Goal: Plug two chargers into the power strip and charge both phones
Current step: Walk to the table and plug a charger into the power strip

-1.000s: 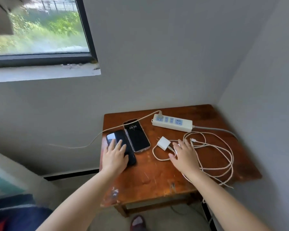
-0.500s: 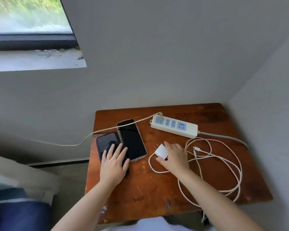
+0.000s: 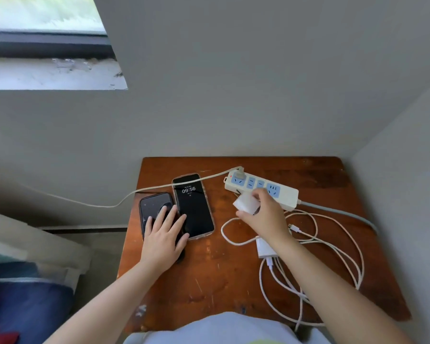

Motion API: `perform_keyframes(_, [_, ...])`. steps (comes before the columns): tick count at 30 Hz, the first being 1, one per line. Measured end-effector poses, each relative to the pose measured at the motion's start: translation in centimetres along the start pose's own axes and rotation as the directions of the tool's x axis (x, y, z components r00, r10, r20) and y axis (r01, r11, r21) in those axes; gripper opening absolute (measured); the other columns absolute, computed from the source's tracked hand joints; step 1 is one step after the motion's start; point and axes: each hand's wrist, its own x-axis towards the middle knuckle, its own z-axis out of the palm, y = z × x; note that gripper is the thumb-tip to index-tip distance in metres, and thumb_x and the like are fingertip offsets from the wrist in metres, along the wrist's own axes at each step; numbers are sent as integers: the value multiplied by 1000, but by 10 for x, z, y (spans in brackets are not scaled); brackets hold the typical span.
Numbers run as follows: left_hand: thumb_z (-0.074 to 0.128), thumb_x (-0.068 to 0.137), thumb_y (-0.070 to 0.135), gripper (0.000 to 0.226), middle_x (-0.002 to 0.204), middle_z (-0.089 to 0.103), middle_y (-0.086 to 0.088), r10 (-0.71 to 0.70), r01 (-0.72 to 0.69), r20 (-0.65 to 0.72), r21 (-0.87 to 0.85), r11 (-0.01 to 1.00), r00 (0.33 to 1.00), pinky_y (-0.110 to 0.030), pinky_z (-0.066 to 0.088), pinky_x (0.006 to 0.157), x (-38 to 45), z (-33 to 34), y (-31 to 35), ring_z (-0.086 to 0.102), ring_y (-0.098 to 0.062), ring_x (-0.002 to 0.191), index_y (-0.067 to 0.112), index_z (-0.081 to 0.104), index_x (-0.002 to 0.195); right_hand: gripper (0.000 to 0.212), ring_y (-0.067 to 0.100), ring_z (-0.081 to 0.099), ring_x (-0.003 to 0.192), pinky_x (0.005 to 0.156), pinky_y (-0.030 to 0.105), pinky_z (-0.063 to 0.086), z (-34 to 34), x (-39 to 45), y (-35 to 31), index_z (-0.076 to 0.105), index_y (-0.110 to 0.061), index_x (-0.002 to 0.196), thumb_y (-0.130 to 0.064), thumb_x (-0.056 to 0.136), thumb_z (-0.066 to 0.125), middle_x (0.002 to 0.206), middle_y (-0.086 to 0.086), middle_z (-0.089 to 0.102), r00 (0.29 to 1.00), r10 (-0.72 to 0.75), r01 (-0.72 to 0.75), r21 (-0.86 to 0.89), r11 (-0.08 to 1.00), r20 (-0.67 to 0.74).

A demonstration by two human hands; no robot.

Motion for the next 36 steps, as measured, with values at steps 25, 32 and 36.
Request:
perform_keyframes(25, [-8,76,63,81,149,27,-7,-13,11,59,29,1000,998,-46,1,112,26,1,14,10,-28,140,25,31,136,39,23,59,93,68,25,43,-67,92,-18,54,-8,116,-13,81,70,111,10,61,898,-72,309,-506,805,433])
perform_keyframes(32, [-9,75,63,80,150,24,-6,-9,7,52,51,999,999,-44,-6,110,26,0,14,7,-27,140,27,28,137,38,24,59,97,74,27,47,-68,98,-23,54,-9,119,-12,83,67,117,11,59,890,-11,298,-565,769,455])
perform_keyframes(36, [-6,76,62,79,151,22,-6,-12,10,51,46,999,999,-43,-7,110,27,2,13,6,-27,140,26,28,137,38,25,59,100,76,28,47,-62,101,-35,53,-9,122,-11,85,63,118,12,60,882,20,306,-605,735,470])
